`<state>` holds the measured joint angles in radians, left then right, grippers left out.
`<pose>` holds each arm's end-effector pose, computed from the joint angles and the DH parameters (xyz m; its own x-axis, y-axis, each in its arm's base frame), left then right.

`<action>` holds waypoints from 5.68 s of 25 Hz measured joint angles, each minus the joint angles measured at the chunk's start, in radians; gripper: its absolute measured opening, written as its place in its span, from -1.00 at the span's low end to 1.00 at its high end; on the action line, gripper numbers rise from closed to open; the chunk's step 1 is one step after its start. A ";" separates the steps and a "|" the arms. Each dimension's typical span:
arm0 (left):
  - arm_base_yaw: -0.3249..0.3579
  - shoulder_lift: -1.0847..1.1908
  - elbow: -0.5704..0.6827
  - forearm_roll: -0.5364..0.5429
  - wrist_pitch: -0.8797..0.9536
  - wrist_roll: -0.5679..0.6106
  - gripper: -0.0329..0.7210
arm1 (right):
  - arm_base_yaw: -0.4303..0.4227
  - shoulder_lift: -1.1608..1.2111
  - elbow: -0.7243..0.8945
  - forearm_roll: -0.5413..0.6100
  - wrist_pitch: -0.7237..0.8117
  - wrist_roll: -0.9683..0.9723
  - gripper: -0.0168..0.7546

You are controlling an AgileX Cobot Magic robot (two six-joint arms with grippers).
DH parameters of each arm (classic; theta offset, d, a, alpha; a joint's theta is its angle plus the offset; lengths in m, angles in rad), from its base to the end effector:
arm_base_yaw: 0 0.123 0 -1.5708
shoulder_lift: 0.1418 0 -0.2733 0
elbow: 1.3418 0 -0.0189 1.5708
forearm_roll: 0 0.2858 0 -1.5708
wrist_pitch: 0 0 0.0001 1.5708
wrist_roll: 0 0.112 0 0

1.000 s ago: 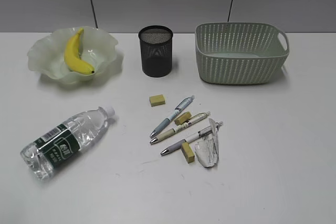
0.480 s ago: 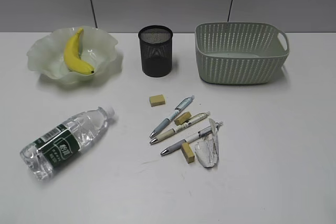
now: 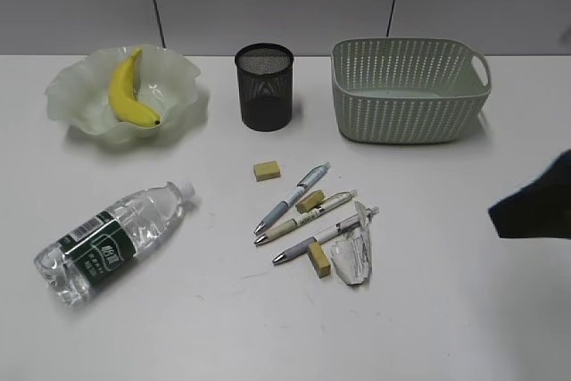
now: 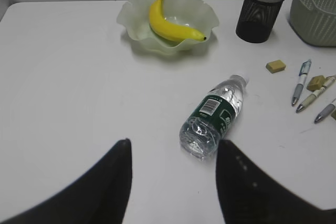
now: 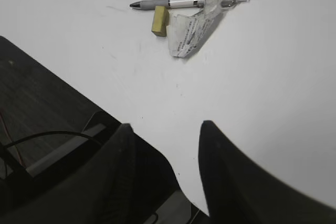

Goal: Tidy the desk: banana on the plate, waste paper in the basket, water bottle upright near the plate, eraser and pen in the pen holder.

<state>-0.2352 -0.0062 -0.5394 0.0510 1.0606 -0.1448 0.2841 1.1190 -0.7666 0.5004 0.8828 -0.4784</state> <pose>0.0501 -0.0069 0.2978 -0.4232 -0.0214 -0.9058 0.1439 0.9854 -0.0905 0.2245 0.1088 0.2347 -0.7779 -0.3662 -0.5107 -0.5444 0.7985 0.2567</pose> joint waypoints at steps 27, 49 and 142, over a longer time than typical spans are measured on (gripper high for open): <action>0.000 0.000 0.000 -0.022 0.000 0.002 0.11 | 0.312 0.907 -0.429 -0.360 -0.094 0.582 0.43; 0.000 0.000 0.000 -0.023 0.000 0.002 0.11 | 0.312 0.593 -0.438 -0.573 -0.002 0.644 -0.81; -0.180 1.702 -0.508 -0.247 -0.416 0.535 0.62 | 0.097 -1.126 0.258 -0.490 0.159 0.464 0.36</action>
<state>-0.4148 1.6956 -1.0473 -0.1956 0.6444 0.3898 0.3808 -0.0072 -0.5091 0.0106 1.0417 -0.0140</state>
